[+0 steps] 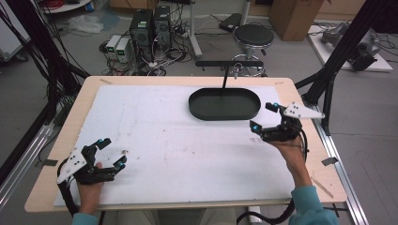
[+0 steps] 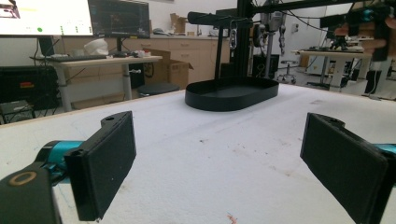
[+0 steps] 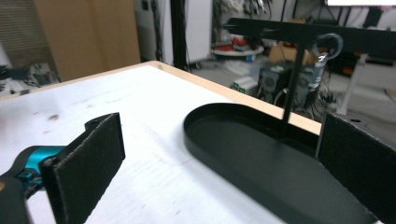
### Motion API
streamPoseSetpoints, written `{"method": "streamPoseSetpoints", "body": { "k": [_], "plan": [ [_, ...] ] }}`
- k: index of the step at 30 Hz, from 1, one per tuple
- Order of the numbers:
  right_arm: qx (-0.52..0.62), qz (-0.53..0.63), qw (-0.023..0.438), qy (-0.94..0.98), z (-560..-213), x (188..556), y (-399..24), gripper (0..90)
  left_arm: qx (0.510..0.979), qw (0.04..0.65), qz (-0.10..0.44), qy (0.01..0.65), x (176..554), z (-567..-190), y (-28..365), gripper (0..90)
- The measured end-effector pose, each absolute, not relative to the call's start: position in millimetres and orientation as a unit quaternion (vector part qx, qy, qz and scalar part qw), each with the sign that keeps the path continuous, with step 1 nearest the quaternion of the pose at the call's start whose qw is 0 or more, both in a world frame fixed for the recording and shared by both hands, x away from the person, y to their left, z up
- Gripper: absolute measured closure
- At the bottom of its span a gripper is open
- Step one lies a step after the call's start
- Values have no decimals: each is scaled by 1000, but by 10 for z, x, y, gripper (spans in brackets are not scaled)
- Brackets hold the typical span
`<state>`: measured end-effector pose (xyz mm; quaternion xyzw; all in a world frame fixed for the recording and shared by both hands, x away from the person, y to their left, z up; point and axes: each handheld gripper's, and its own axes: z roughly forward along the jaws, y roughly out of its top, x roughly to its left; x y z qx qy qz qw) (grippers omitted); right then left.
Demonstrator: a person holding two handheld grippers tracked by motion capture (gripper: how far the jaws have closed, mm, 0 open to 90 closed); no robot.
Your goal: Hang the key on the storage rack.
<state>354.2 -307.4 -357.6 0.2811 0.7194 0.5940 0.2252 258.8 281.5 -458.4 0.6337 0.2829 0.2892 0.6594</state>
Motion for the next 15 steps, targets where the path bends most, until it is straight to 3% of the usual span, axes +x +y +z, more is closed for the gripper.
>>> {"method": "streamPoseSetpoints", "body": {
  "k": [6, 15],
  "plan": [
    [284, 615, 247, 693, -4099, 3150, -3132, 6, 633, 659, 290, 283, 2587, -4584, 2812, 108],
    [290, 626, 262, 675, -4446, 3048, -3138, 6, 635, 656, 292, 282, 2587, -4582, 2809, 108]
  ]
}}
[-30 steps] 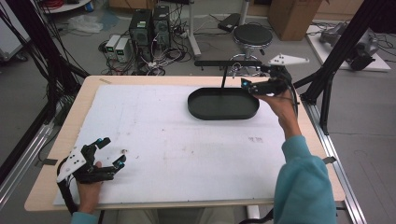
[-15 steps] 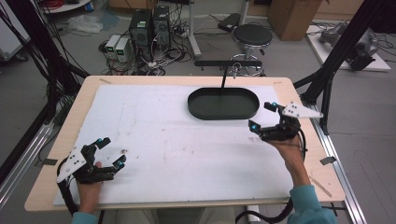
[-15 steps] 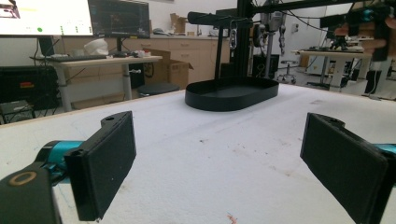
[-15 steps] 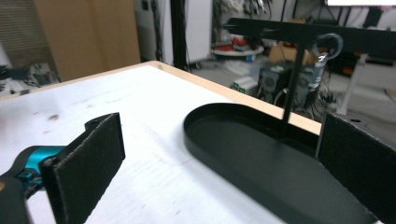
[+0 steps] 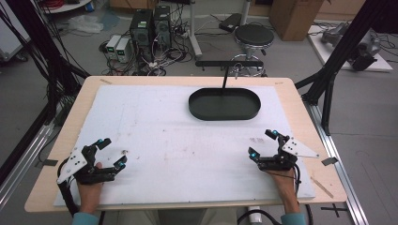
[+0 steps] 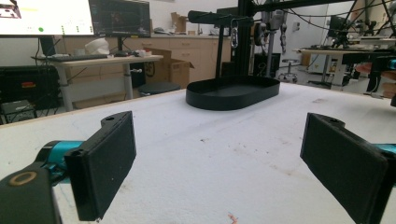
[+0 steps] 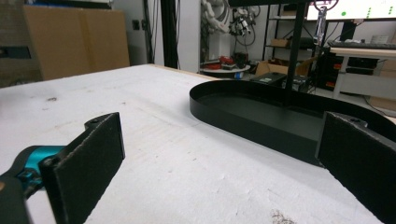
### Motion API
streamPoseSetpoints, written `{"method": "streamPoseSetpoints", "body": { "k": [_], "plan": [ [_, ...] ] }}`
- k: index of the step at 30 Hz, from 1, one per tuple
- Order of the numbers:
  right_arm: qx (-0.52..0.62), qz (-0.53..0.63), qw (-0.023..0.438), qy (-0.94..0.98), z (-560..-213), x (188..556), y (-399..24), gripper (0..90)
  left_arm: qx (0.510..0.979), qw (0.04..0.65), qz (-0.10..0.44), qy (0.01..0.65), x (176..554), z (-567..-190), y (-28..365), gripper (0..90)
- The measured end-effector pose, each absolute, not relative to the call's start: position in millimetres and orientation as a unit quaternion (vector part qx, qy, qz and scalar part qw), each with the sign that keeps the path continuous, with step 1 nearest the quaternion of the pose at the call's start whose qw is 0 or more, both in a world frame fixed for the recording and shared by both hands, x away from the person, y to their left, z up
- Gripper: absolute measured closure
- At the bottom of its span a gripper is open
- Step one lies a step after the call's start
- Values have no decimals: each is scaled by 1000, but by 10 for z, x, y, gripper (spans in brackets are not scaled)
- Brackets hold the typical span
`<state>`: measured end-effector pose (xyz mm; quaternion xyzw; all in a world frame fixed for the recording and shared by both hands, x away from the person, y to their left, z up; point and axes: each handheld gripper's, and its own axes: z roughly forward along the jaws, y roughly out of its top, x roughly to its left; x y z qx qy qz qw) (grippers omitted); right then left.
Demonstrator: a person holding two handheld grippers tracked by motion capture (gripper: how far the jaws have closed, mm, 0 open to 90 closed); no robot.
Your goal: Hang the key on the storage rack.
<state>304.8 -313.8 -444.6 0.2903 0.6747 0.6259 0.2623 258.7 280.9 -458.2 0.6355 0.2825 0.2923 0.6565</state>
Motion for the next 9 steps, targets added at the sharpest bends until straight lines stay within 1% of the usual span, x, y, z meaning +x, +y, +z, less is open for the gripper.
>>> {"method": "streamPoseSetpoints", "body": {
  "k": [2, 9],
  "plan": [
    [295, 631, 258, 669, -4539, 3050, -3133, 6, 635, 657, 292, 284, 2587, -4582, 2808, 108],
    [298, 638, 252, 664, -4558, 3056, -3154, 7, 635, 655, 295, 283, 2581, -4582, 2807, 108]
  ]
}}
